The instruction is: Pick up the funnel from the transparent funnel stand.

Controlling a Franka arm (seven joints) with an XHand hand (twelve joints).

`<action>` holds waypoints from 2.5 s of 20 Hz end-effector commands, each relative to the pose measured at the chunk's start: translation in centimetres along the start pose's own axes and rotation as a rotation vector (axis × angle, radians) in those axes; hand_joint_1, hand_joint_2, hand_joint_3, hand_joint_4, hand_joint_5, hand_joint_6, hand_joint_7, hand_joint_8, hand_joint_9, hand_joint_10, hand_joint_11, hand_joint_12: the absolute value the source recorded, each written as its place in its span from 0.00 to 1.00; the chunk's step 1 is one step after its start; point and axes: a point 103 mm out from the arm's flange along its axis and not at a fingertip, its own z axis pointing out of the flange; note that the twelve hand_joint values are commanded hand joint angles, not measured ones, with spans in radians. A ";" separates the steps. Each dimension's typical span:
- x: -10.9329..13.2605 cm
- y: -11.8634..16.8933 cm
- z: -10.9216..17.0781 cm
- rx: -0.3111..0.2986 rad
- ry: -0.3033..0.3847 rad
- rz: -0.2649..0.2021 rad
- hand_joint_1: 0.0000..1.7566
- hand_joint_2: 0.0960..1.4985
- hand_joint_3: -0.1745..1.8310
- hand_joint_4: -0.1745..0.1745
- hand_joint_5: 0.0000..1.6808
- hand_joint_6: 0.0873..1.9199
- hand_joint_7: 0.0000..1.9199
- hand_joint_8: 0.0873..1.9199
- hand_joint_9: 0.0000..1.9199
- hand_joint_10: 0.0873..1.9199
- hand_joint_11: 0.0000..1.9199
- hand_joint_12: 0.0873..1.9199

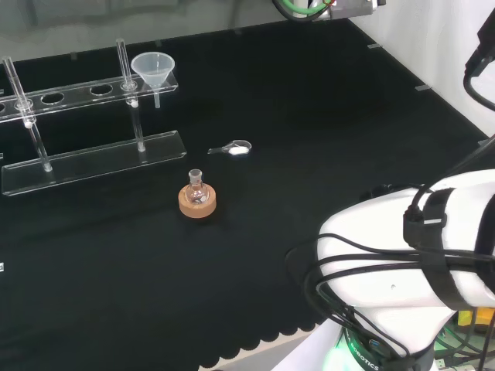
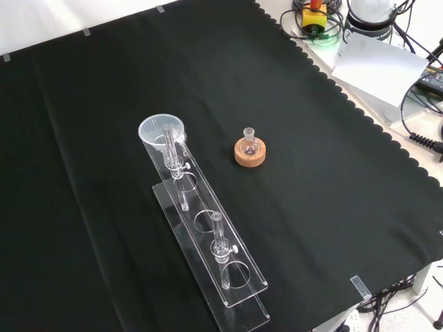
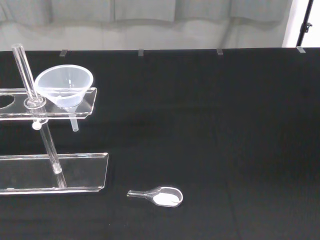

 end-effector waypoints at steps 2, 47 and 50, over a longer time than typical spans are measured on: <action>1.9 0.0 -0.1 -0.014 -0.027 0.003 0.00 0.71 0.36 0.63 0.12 0.03 0.03 0.24 0.13 0.28 0.07 0.65; 13.5 24.7 13.6 0.240 -0.085 -0.170 0.00 0.69 0.29 0.59 0.14 0.00 0.06 0.24 0.15 0.28 0.06 0.69; 13.7 25.1 14.3 0.277 -0.104 -0.179 0.03 0.66 0.27 0.57 0.13 0.00 0.07 0.25 0.15 0.29 0.06 0.70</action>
